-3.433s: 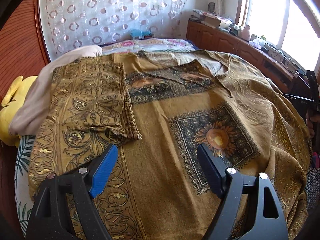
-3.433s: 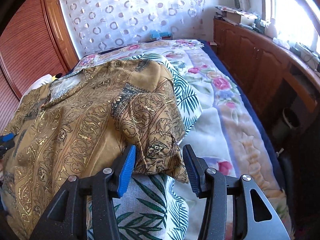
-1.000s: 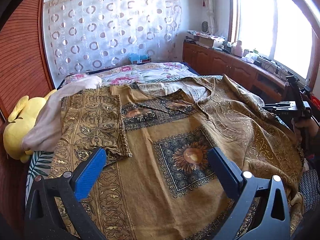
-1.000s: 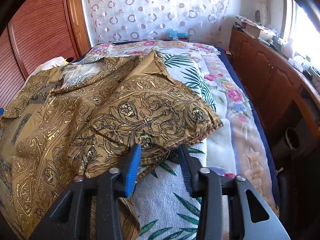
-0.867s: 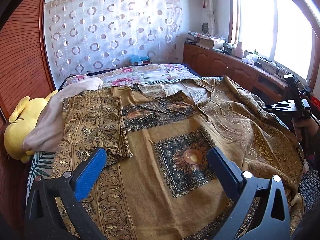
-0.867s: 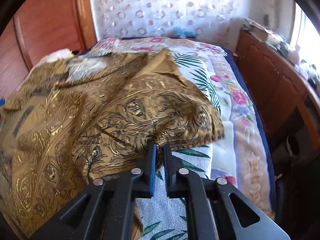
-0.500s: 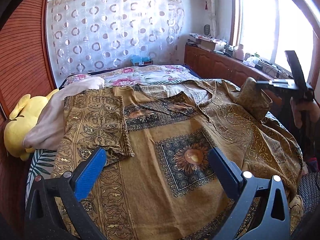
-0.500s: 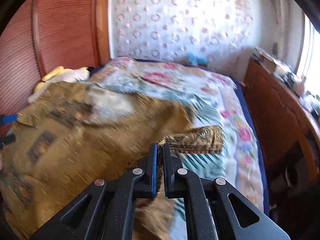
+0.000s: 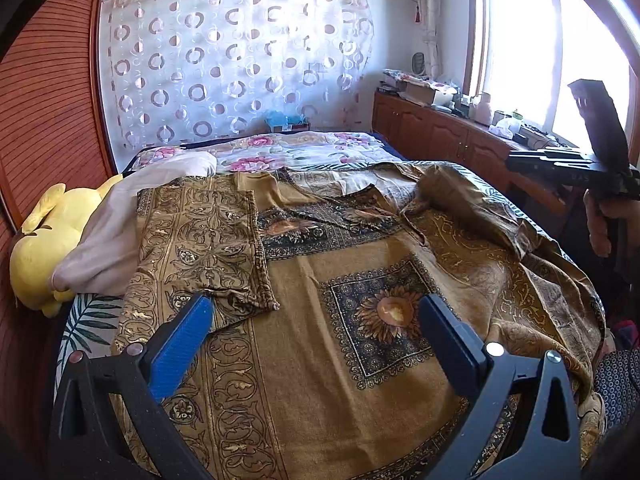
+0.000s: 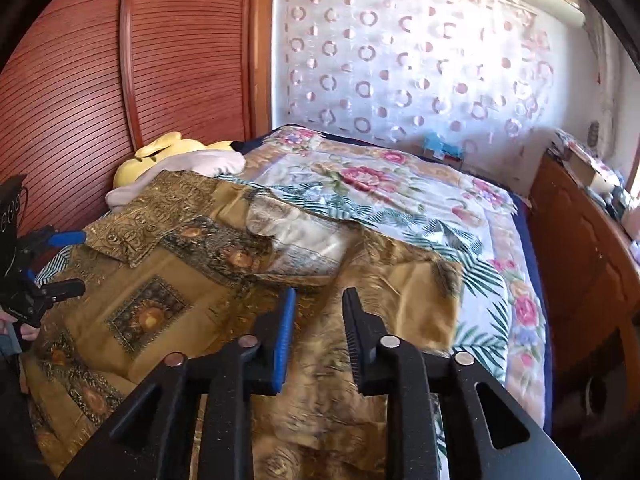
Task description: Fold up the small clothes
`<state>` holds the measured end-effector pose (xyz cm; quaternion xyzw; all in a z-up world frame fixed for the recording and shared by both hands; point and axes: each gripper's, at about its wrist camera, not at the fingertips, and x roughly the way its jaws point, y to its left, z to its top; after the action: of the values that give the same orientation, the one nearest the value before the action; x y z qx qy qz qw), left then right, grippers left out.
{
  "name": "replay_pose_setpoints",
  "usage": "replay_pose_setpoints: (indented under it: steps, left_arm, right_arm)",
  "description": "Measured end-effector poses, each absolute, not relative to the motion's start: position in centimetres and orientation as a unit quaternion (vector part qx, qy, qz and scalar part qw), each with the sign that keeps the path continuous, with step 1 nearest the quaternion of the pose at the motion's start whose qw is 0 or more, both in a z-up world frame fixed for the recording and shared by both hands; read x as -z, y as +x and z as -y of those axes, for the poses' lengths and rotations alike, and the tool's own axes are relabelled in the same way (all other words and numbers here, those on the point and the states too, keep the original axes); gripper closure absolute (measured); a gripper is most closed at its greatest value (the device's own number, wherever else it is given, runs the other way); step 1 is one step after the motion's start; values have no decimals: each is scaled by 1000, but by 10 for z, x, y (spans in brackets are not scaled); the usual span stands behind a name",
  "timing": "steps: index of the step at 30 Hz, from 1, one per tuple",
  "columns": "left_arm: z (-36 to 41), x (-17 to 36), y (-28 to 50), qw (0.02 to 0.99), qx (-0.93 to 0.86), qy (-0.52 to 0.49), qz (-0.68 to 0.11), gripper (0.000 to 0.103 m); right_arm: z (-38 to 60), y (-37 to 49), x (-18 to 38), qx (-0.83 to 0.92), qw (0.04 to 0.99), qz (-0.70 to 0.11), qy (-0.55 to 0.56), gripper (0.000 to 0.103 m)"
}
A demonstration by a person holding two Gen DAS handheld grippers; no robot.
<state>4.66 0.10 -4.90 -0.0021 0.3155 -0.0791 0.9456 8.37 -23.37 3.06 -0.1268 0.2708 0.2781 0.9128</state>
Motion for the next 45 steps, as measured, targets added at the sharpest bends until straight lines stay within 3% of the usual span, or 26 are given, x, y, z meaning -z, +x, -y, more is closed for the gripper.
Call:
replay_pose_setpoints:
  steps: [13, 23, 25, 27, 37, 45]
  left_arm:
    - [2, 52, 49, 944, 81, 1, -320, 0]
    - [2, 56, 48, 943, 81, 0, -323, 0]
    - [2, 56, 49, 943, 81, -1, -323, 0]
    - [1, 57, 49, 943, 79, -2, -323, 0]
    - [-4, 58, 50, 943, 77, -6, -324, 0]
    - [-5, 56, 54, 944, 76, -4, -321, 0]
  right_arm:
    - [243, 116, 25, -214, 893, -376, -119, 77]
    - [233, 141, 36, -213, 888, -390, -118, 77]
    - [230, 142, 36, -217, 887, -391, -119, 94]
    - [238, 143, 38, -225, 884, -394, -115, 101]
    - [292, 134, 6, -182, 919, -342, -71, 102]
    - [317, 136, 6, -128, 927, -345, -78, 101]
